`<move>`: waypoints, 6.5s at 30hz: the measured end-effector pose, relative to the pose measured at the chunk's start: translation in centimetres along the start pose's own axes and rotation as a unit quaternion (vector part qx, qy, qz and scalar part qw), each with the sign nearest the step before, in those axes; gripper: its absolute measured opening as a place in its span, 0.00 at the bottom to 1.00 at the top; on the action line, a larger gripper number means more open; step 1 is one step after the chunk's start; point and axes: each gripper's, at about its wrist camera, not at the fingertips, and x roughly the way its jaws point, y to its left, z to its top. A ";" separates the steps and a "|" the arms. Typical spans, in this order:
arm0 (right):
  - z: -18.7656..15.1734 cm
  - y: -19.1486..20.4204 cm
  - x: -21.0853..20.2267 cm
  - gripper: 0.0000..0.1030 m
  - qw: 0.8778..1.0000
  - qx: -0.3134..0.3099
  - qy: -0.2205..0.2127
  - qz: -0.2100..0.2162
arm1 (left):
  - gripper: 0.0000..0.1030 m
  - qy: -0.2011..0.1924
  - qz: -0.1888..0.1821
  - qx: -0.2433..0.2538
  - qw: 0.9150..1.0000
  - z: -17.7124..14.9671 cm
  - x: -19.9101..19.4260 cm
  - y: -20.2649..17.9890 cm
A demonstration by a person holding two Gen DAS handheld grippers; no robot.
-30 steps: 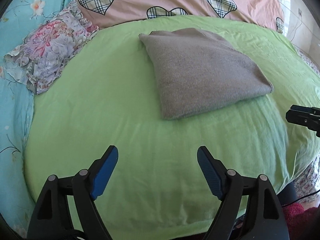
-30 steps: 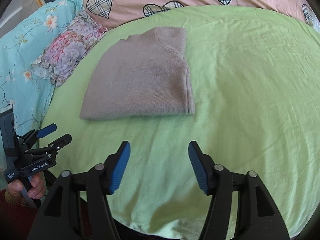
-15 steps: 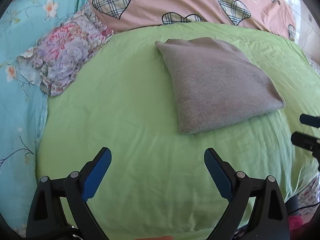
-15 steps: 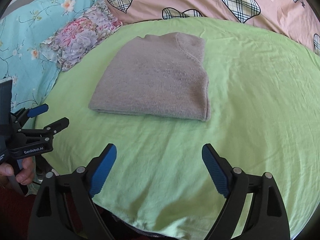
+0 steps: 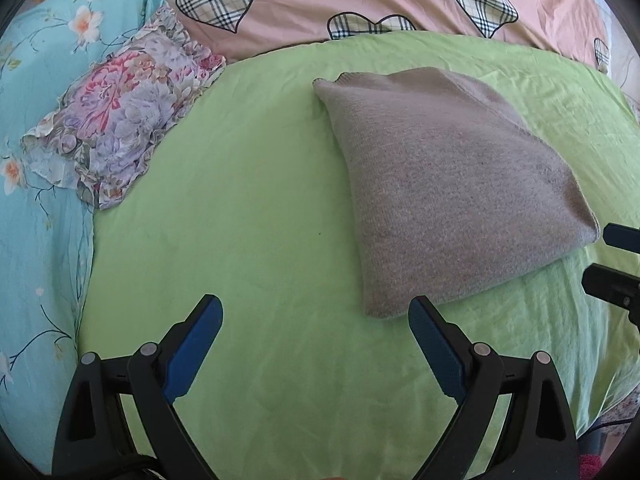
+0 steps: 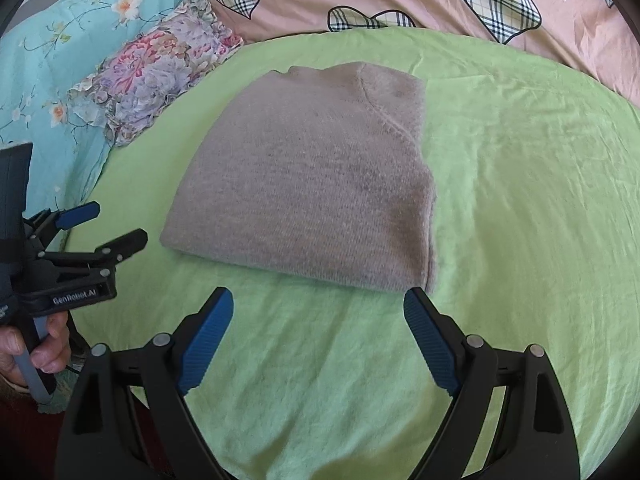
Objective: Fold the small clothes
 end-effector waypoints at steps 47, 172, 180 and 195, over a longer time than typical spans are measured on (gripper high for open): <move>5.7 -0.6 3.4 0.85 0.999 -0.009 0.034 0.007 | 0.93 0.002 -0.022 -0.027 0.999 5.0 2.7 0.6; -1.6 -3.2 -2.2 0.44 0.997 0.067 -0.032 0.031 | 0.66 -0.006 -0.133 -0.023 0.991 -1.9 -0.4 1.3; -4.8 -0.9 -2.2 0.65 0.999 0.045 0.006 0.022 | 0.79 -0.004 -0.085 0.018 0.996 -5.7 -2.2 0.5; -1.9 -0.1 -0.4 0.78 1.000 0.013 -0.004 -0.004 | 0.80 -0.018 -0.050 -0.013 0.998 -1.8 -0.5 1.0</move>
